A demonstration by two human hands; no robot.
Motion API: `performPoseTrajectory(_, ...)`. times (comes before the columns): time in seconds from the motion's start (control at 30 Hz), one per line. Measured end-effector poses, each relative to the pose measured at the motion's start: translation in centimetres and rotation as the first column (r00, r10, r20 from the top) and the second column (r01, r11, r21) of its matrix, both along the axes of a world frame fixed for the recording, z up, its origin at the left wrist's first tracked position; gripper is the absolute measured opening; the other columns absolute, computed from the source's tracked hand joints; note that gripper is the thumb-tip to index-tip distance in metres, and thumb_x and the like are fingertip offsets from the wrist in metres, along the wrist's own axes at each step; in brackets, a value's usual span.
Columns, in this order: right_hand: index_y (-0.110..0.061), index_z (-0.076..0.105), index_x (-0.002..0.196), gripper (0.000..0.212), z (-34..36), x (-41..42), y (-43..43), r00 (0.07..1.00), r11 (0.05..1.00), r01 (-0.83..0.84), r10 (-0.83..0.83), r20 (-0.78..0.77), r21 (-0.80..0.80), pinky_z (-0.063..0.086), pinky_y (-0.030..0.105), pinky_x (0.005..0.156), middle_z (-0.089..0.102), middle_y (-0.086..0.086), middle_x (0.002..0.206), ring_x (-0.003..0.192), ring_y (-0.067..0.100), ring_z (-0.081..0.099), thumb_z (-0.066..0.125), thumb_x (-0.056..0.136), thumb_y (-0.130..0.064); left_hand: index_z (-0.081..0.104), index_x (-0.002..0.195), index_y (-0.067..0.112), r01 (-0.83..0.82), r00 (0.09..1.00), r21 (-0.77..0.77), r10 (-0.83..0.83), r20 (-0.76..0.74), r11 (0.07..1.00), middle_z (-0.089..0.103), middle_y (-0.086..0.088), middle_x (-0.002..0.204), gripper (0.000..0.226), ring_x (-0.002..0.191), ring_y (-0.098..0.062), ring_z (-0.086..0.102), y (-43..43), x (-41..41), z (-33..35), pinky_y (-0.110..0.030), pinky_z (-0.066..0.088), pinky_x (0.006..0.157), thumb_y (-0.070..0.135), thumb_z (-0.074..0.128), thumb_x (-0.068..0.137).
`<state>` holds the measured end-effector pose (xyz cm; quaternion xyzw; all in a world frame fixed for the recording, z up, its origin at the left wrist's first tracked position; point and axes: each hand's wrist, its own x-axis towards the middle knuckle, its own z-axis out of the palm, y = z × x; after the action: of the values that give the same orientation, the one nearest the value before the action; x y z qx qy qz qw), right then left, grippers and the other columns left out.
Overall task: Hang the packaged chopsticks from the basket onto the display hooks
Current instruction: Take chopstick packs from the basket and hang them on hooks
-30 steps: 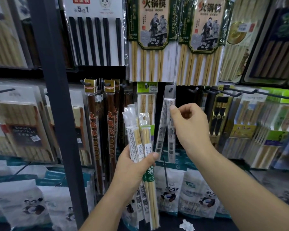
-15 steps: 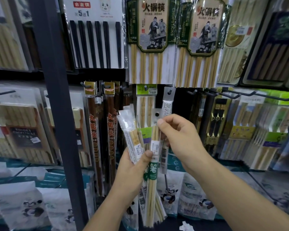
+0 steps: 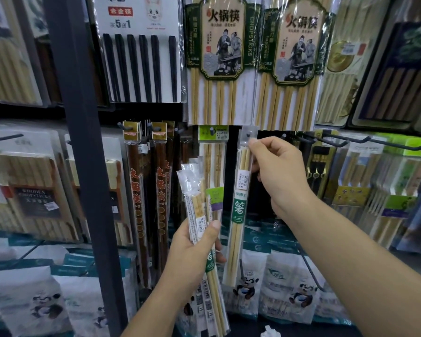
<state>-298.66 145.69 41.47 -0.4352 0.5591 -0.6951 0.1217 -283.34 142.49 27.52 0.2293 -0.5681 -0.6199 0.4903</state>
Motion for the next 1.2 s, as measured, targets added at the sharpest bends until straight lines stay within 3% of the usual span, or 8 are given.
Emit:
performPoseTrajectory(0.27, -0.008, 0.071, 0.081, 0.028, -1.0, -0.7, -1.0, 0.997, 0.998, 0.061, -0.060, -0.051, 0.023, 0.055, 0.034, 0.075, 0.064, 0.018, 0.075, 0.066, 0.015, 0.056, 0.066, 0.097, -0.031, 0.074, 0.096, 0.034, 0.015, 0.999, 0.060, -0.012, -0.049, 0.998, 0.070, -0.013, 0.075, 0.019, 0.070, -0.032, 0.073, 0.0, 0.1, 0.1, -0.038, 0.063, 0.066, 0.042, 0.075, 0.078)
performPoseTrajectory(0.47, -0.020, 0.067, 0.080, 0.024, -3.1, -0.7, -0.1, 0.975, 0.983, 0.185, -0.186, -0.120, -0.016, 0.045, 0.013, 0.058, 0.063, -0.014, 0.066, 0.060, -0.002, 0.054, 0.069, 0.094, -0.040, 0.075, 0.098, 0.032, 0.024, 0.996, 0.077, -0.017, -0.088, 0.997, 0.076, -0.006, 0.085, 0.019, 0.077, -0.035, 0.075, -0.1, 0.1, 0.1, -0.043, 0.063, 0.068, 0.037, 0.077, 0.080)
performPoseTrajectory(0.63, -0.025, 0.073, 0.082, 0.015, -4.9, 1.3, 1.5, 0.963, 0.983, -0.106, 0.139, -0.231, 0.147, 0.051, 0.011, 0.064, 0.071, -0.009, 0.078, 0.070, -0.001, 0.064, 0.071, 0.093, -0.036, 0.075, 0.101, 0.030, 0.039, 0.995, 0.085, -0.031, -0.095, 0.996, 0.076, -0.016, 0.091, 0.025, 0.079, -0.037, 0.076, 0.0, 0.1, 0.3, -0.040, 0.062, 0.066, 0.041, 0.082, 0.080)
performPoseTrajectory(0.77, -0.028, 0.074, 0.084, 0.010, -5.7, 2.3, 1.7, 0.942, 0.957, -0.146, 0.213, -0.260, 0.251, 0.059, 0.027, 0.074, 0.072, -0.002, 0.082, 0.080, 0.012, 0.067, 0.071, 0.094, -0.028, 0.075, 0.103, 0.029, 0.041, 0.994, 0.062, -0.035, -0.102, 0.997, 0.077, -0.017, 0.095, 0.023, 0.081, -0.038, 0.077, 0.0, 0.0, 0.1, -0.041, 0.063, 0.066, 0.036, 0.079, 0.081)
performPoseTrajectory(0.83, -0.028, 0.073, 0.082, 0.013, -5.7, 2.4, 1.7, 0.957, 0.958, -0.167, 0.214, -0.194, 0.235, 0.059, 0.031, 0.072, 0.072, 0.001, 0.081, 0.078, 0.017, 0.068, 0.070, 0.094, -0.026, 0.075, 0.106, 0.030, 0.053, 0.994, 0.033, -0.050, -0.094, 0.998, 0.078, -0.014, 0.099, 0.023, 0.087, -0.036, 0.077, -0.1, 0.0, 0.0, -0.042, 0.063, 0.071, 0.038, 0.079, 0.085)
performPoseTrajectory(0.97, -0.027, 0.071, 0.079, 0.017, -4.5, 1.8, 1.6, 0.983, 0.983, -0.138, 0.151, -0.102, 0.124, 0.049, 0.020, 0.060, 0.067, 0.005, 0.075, 0.067, 0.009, 0.059, 0.066, 0.096, -0.026, 0.075, 0.102, 0.034, -0.009, 1.000, -0.001, 0.009, -0.004, 1.000, 0.079, -0.002, 0.105, 0.022, 0.101, -0.024, 0.075, -0.7, 0.0, -0.5, -0.039, 0.062, 0.083, 0.044, 0.076, 0.083)
performPoseTrajectory(1.1, -0.020, 0.071, 0.080, 0.020, -2.1, 0.9, 1.4, 0.996, 0.998, -0.056, 0.056, -0.066, -0.004, 0.046, 0.019, 0.056, 0.062, 0.008, 0.073, 0.066, 0.010, 0.055, 0.066, 0.097, -0.027, 0.074, 0.096, 0.023, 0.028, 0.996, 0.078, -0.022, -0.086, 0.997, 0.076, -0.012, 0.086, 0.003, 0.084, -0.029, 0.076, -0.8, -0.2, -0.7, -0.042, 0.064, 0.073, 0.023, 0.071, 0.095)
performPoseTrajectory(1.2, -0.016, 0.071, 0.081, 0.022, -0.6, 0.5, 1.0, 0.998, 0.999, -0.010, 0.007, -0.059, -0.048, 0.044, 0.021, 0.057, 0.059, 0.002, 0.069, 0.063, 0.010, 0.051, 0.065, 0.098, -0.028, 0.073, 0.093, 0.024, 0.013, 0.998, 0.072, -0.009, -0.056, 0.997, 0.069, -0.011, 0.077, 0.008, 0.073, -0.027, 0.072, -1.1, -0.2, -1.0, -0.043, 0.064, 0.072, 0.019, 0.069, 0.098)
